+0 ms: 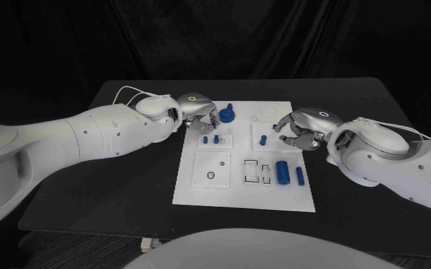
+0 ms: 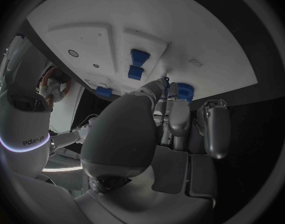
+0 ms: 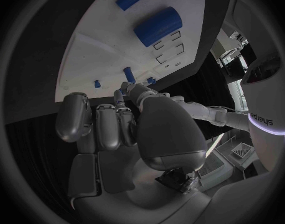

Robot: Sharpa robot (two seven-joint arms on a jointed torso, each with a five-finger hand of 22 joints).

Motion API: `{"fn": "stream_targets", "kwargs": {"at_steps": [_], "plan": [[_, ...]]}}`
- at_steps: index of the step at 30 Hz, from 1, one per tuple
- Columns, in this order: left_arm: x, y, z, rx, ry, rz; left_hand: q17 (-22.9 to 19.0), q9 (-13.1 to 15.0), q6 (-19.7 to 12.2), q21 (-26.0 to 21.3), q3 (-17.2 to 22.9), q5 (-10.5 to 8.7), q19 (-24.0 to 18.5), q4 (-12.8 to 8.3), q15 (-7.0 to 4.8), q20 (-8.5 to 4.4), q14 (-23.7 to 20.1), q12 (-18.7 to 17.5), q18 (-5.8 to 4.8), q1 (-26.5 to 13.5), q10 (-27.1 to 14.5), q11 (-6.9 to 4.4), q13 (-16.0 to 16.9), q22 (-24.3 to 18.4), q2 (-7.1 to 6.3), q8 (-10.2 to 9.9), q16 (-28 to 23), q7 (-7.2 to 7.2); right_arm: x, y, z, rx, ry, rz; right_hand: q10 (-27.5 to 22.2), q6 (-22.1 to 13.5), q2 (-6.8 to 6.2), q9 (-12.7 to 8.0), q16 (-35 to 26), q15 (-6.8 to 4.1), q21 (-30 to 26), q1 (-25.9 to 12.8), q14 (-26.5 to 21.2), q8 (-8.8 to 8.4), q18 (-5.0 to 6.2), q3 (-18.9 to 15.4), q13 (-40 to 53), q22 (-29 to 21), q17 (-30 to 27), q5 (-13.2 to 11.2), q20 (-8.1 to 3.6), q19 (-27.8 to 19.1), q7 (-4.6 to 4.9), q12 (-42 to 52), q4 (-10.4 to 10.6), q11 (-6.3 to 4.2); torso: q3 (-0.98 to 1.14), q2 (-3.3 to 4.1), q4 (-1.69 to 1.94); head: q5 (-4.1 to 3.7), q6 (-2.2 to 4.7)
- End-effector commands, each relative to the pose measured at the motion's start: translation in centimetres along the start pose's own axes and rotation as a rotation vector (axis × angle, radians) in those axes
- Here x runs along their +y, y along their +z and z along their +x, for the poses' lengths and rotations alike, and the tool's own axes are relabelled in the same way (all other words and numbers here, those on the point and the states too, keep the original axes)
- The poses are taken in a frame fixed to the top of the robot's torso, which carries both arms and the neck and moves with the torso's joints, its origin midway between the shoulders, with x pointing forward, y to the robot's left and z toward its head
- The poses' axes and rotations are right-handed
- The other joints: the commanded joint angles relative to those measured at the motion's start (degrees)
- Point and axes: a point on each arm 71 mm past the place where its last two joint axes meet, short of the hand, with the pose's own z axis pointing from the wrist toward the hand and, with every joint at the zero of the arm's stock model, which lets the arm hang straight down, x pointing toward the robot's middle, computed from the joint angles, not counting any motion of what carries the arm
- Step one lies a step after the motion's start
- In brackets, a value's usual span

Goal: Assemble the parts on the task board

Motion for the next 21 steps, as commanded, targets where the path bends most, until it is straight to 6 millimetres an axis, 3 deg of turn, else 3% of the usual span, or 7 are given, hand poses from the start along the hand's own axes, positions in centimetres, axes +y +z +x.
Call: {"fn": "stream_targets", "kwargs": {"at_steps": [1, 21], "plan": [[-0.15, 0.07, 0.29, 0.014, -0.005, 0.004, -0.11, 0.1, -0.2, -0.33, 0.28, -0.43, -0.46, 0.08, 0.07, -0.08, -0.46, -0.22, -0.36, -0.28, 0.52, 0.06, -0.07, 10.9, -0.2, -0.18, -0.3, 0.09, 0.02, -0.02, 0.11, 0.004, -0.001, -0.003, -0.34, 0.34, 0.0, 0.07, -0.21, 0.13, -0.23, 0.5, 1.84, -0.02, 0.59, 0.1, 1.17, 8.16, -0.05, 0.18, -0.31, -0.15, 0.01, -0.23, -0.37, -0.23, 0.01, 0.0, 0.01, -0.14, -0.01], [-0.21, -0.18, 0.87, 0.032, -0.016, 0.005, -0.95, 0.09, -0.16, -1.0, 0.33, -0.69, -0.91, -0.04, 0.09, -0.05, -1.04, -0.38, -0.22, -0.32, 0.73, -0.02, -0.1, 10.71, -0.39, -0.2, -0.85, -0.02, 0.12, 0.07, 0.15, 0.005, -0.001, -0.005, -0.42, 0.37, 0.02, 0.05, -0.22, 0.14, -0.3, 0.6, 1.83, -0.08, 0.59, 0.19, 1.06, 8.15, -0.05, 0.18, -0.32, -0.17, 0.01, -0.29, -0.45, -0.22, 0.0, 0.0, 0.03, -0.19, -0.01]]}}
